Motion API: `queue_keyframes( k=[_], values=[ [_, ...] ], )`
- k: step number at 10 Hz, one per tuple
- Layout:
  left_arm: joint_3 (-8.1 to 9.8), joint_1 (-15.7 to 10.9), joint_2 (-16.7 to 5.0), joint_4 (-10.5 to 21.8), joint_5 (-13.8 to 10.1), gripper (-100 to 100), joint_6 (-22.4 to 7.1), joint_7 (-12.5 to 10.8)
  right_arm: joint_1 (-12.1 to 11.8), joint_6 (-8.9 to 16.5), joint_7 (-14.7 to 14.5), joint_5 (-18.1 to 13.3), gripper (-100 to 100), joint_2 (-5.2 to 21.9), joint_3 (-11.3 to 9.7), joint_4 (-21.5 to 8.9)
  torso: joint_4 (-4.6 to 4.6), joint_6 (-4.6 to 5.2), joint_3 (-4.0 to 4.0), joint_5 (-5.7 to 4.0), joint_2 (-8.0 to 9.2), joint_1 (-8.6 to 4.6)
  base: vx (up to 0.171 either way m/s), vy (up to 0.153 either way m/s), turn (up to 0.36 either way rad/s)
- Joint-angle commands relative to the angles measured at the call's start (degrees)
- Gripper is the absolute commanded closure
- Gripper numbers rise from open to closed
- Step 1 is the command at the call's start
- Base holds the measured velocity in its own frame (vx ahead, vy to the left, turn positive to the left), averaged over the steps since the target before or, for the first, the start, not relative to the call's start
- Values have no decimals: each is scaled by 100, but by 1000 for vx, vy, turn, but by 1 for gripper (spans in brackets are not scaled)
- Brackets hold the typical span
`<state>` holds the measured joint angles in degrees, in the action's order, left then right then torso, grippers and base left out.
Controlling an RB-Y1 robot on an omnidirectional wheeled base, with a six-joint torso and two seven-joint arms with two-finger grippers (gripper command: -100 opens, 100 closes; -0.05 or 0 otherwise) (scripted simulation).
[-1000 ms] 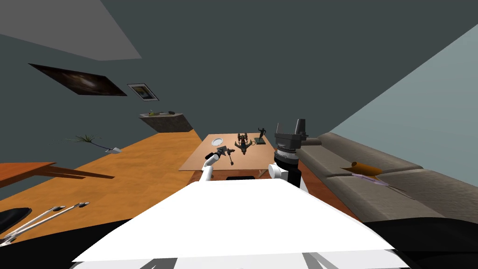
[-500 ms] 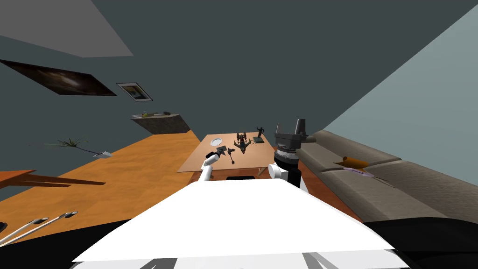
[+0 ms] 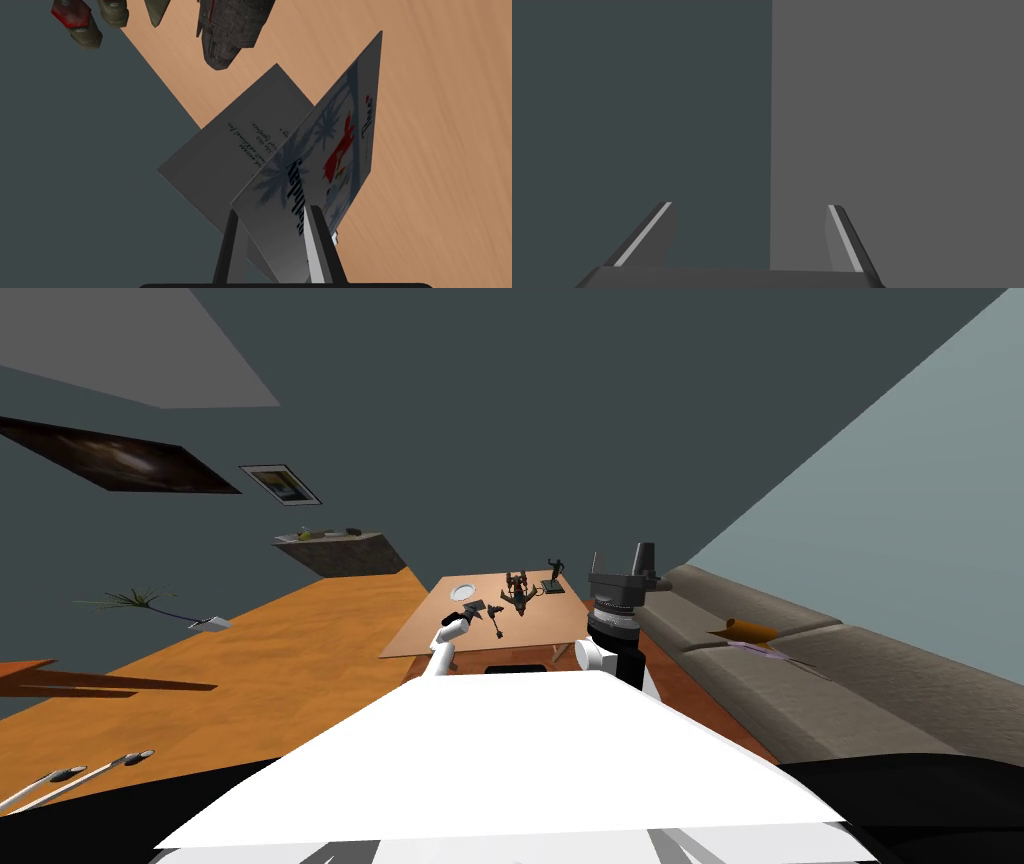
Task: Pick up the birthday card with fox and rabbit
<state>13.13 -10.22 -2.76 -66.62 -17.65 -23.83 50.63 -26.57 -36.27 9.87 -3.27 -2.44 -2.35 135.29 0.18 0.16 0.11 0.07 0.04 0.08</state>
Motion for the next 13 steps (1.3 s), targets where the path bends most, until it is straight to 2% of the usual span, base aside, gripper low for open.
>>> queue_keyframes(
  k=[1,2,4,5,6,8,9,10,11,13],
  values=[
    [-8,0,-8,-1,15,100,2,-208,0,0,0,0,0,0,0,0,0,0,0,0,0,0,-6,1,17],
    [-207,30,-129,-43,300,100,8,-414,0,0,0,0,0,0,0,0,1,2,-1,1,-3,-3,-19,13,-118],
    [-207,30,-129,-43,362,100,8,-734,0,0,0,0,0,0,0,0,2,9,0,3,-2,2,-24,19,-46],
    [-207,30,-129,-43,362,100,8,-814,0,0,0,0,0,0,0,0,3,6,0,3,-3,2,-7,4,22],
    [-407,59,-250,-84,645,100,14,-1023,0,0,0,0,0,0,0,0,3,7,-1,4,-6,-1,-33,17,-115],
    [-407,59,-250,-84,710,100,14,-1343,0,0,0,0,0,0,0,0,7,13,4,5,2,2,-24,17,-42],
    [-407,59,-250,-84,710,100,14,-1419,0,0,0,0,0,0,0,0,7,11,2,5,-3,0,2,3,15],
    [-607,89,-372,-125,992,100,20,-1630,0,0,0,0,0,0,0,0,7,12,0,5,-8,-2,-21,18,-112],
    [-607,89,-372,-125,1057,100,20,-1782,0,0,0,0,0,0,0,0,9,18,3,6,-2,1,-31,24,-84],
    [-607,89,-372,-125,1057,100,20,-2024,0,0,0,0,0,0,0,0,12,13,7,4,2,0,-10,7,7]
  ],
)
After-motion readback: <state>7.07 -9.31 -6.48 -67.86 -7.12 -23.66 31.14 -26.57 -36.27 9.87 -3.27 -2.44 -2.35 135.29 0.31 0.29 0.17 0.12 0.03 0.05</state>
